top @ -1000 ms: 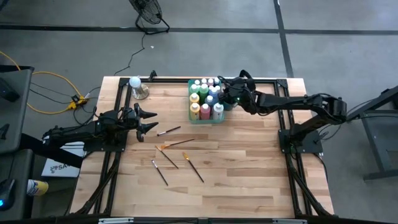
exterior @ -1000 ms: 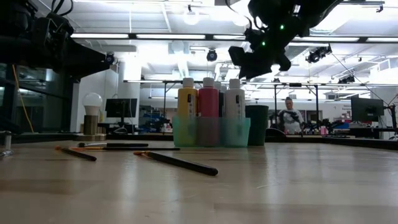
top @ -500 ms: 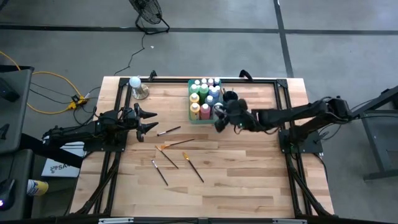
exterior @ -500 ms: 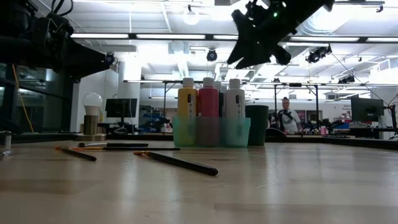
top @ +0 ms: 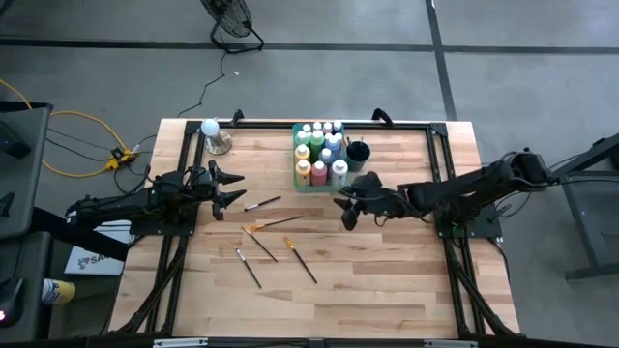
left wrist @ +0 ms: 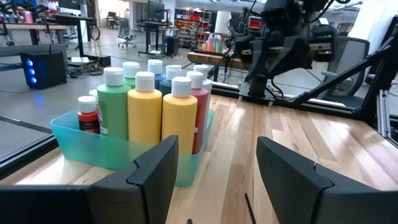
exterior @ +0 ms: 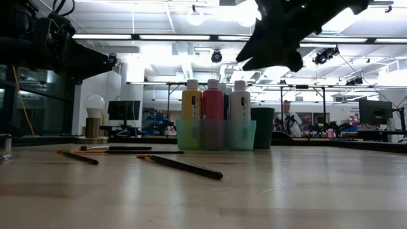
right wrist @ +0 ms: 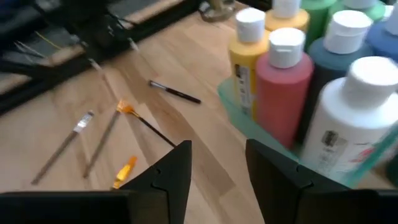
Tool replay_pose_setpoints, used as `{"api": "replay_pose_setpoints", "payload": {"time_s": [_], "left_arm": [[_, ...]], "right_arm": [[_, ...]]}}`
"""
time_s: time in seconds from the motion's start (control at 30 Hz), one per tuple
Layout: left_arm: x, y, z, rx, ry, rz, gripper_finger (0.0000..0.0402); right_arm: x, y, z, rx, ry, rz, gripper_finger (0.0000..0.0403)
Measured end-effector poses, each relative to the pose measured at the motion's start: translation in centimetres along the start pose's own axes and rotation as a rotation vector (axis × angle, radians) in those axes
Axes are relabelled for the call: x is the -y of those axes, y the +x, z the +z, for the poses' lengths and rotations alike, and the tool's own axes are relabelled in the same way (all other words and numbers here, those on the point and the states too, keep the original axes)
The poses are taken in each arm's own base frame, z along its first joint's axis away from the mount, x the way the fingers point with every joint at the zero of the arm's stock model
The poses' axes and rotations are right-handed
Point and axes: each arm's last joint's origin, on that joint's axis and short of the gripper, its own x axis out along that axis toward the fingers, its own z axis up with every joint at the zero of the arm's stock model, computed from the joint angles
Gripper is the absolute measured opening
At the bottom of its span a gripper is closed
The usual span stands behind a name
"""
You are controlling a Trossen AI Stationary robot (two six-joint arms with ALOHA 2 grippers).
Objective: Pick & Place Paint Supplies
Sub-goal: Put the silver paint brush into the green cup
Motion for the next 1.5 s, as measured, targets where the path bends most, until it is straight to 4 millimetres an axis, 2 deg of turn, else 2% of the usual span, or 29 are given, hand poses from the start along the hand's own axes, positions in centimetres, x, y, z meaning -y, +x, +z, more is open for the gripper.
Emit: {"api": "replay_pose_setpoints", "payload": {"time_s": [0.17,0.4,0.53,0.7,0.87,1.07,1.2,1.5], "left_arm": [[0.0,0.0,0.0,0.0,0.0,0.0,0.0211],[0.0,0.0,0.0,0.0,0.0,0.0,0.0211],[0.0,0.0,0.0,0.0,0.0,0.0,0.0211],[0.0,0.0,0.0,0.0,0.0,0.0,0.0211],[0.0,0.0,0.0,0.0,0.0,0.0,0.0211],[0.0,0.0,0.0,0.0,0.0,0.0,0.0211],[0.0,0.0,0.0,0.0,0.0,0.0,0.0211],[0.0,0.0,0.0,0.0,0.0,0.0,0.0211]], "right_arm": [[-0.1,-0.4,-1.3,0.091,-0.114,0.089,0.0166],[1.2,-1.7,-3.1,0.244,-0.25,0.193,0.0214],[2.1,-3.3,-3.2,0.3,-0.321,0.293,0.0216],[3.9,-5.7,-3.4,0.36,-0.346,0.314,0.0209],[6.0,-7.6,-4.6,0.368,-0.341,0.348,0.0209],[7.8,-9.1,-5.3,0.37,-0.372,0.281,0.0212],[8.5,-10.2,-4.8,0.42,-0.382,0.225,0.0223],[9.1,-10.6,-5.1,0.392,-0.396,0.209,0.024]]}}
